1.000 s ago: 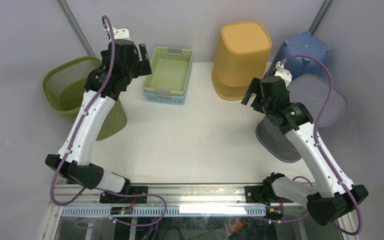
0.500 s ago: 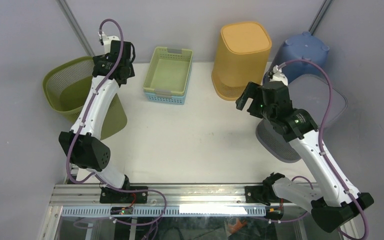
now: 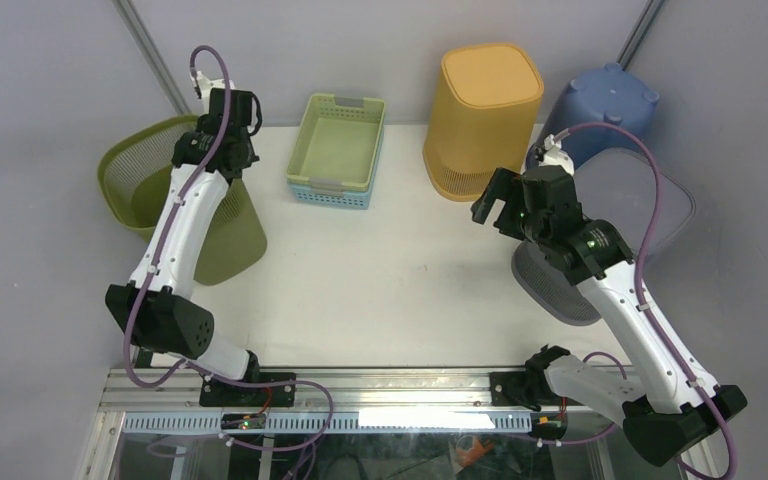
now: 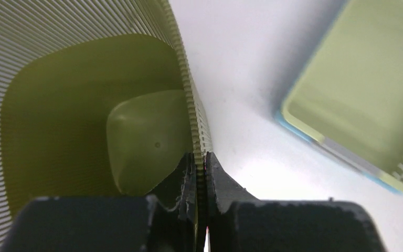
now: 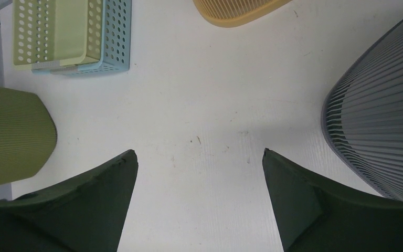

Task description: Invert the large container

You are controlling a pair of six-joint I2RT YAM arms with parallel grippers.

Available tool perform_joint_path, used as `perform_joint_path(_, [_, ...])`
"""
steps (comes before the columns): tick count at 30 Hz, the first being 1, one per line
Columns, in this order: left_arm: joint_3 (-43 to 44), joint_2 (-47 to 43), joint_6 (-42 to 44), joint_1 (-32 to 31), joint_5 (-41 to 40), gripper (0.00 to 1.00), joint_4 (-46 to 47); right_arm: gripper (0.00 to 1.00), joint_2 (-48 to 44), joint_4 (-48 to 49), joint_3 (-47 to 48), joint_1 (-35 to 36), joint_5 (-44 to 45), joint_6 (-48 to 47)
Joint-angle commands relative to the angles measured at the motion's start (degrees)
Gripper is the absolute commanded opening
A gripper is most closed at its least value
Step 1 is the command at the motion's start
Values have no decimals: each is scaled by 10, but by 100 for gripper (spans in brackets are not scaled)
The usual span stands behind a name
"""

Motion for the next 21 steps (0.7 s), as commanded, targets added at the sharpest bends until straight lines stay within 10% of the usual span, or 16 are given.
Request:
perform_joint_path(1, [55,-72,-2,-2,121,0,-30,93,-13,16,7,3,-3,5])
perform_joint_path(11, [175,-118,-63,-31,453,0,-46,94,-15,3,24,2,0,10])
perform_joint_path(21, [-6,-182,-226,-36,780,0,188,97,-39,-43,79,-14,3,6])
